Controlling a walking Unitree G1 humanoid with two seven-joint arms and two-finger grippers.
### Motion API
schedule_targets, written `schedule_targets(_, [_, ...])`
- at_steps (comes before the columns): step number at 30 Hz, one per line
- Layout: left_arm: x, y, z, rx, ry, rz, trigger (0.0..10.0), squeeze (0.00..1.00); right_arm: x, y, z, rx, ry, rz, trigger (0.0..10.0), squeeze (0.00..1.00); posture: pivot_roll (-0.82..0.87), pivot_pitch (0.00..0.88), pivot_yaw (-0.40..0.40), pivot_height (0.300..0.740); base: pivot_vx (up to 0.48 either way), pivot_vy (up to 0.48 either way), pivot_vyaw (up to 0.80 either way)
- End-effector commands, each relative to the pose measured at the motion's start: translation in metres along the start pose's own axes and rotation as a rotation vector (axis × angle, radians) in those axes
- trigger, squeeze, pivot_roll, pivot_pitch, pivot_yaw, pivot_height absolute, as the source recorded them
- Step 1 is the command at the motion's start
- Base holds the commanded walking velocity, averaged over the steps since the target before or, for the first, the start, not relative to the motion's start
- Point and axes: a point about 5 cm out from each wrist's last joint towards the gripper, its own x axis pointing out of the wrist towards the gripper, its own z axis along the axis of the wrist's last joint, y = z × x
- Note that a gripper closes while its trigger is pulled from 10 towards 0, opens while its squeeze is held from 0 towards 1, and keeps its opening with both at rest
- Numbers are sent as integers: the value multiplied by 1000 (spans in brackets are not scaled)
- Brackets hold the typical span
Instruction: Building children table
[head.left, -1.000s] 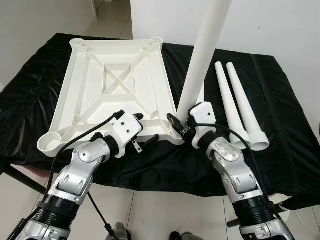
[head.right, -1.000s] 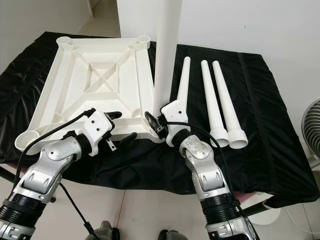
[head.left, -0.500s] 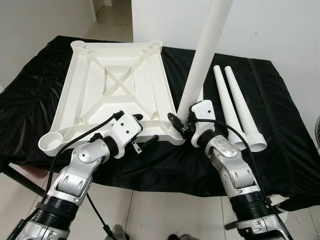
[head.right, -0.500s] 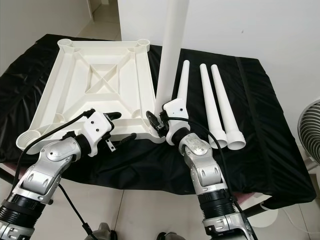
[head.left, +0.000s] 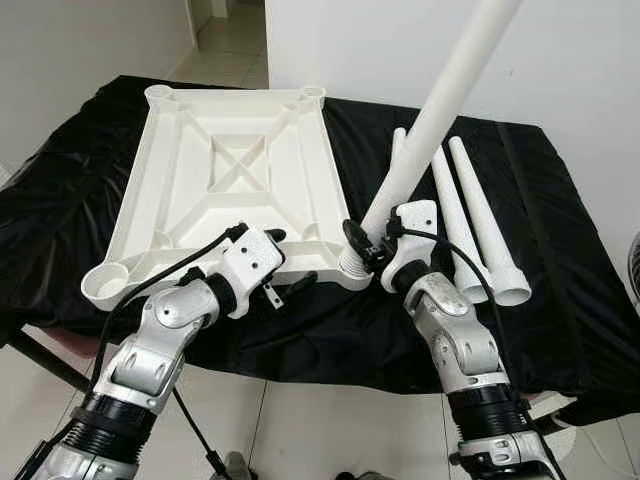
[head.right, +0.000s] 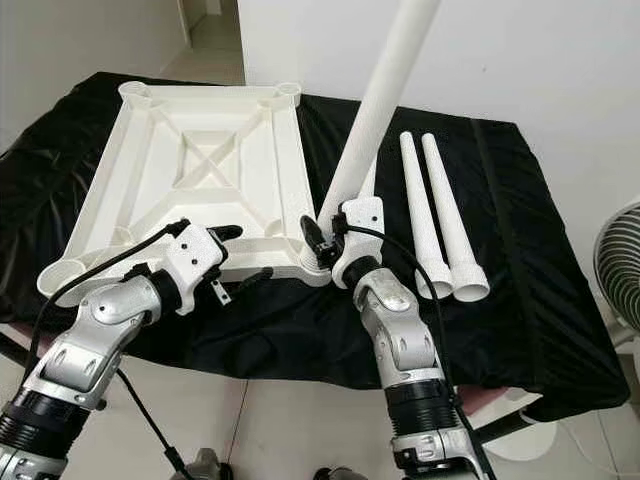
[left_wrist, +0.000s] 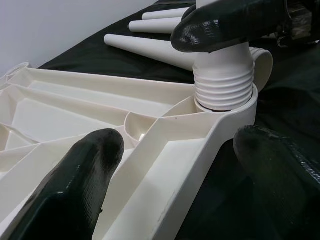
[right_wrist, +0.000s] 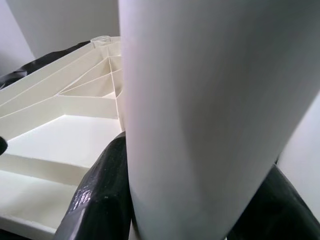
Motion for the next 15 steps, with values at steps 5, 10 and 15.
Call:
schedule_targets(5, [-3,-2,0,6,6,-19,10000,0,-12,-6,-33,-94,141,-36,10000,0,205,116,-29,740,0,0,0])
schedule_targets(10, [-3,-2,0,6,6,-20,10000,0,-13,4,-33,-160,122,24,10000,0,205,117,-25,740,0,0,0])
schedule_targets(15, [-4,-2,0,7,6,-22,10000,0,-16,9,-35,-182,118,59,10000,0,206,120,-23,740,0,0,0])
